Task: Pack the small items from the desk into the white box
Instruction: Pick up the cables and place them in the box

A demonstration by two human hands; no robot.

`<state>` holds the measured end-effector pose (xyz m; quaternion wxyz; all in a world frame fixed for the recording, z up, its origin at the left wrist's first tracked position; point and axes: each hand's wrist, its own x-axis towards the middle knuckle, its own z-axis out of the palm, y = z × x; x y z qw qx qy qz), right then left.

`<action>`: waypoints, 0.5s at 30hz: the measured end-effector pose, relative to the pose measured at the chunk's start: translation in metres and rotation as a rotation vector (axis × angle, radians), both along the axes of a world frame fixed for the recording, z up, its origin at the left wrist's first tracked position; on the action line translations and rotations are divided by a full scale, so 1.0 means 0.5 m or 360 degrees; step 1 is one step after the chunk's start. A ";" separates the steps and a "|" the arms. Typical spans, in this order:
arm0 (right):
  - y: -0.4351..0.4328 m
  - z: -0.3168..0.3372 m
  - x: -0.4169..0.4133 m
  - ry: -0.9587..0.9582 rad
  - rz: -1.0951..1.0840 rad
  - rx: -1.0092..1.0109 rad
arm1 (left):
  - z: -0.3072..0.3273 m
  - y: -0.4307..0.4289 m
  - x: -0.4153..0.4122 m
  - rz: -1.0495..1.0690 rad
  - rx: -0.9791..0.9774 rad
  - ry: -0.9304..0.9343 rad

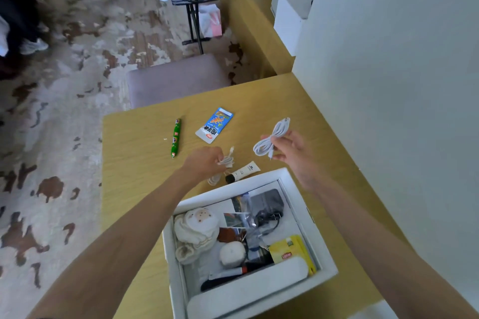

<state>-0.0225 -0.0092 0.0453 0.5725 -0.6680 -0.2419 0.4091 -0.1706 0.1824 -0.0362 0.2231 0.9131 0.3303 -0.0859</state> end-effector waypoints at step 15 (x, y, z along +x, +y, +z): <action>-0.018 0.040 -0.055 -0.0396 0.0627 0.0218 | 0.193 -0.188 -0.173 0.1267 -0.1061 -0.1351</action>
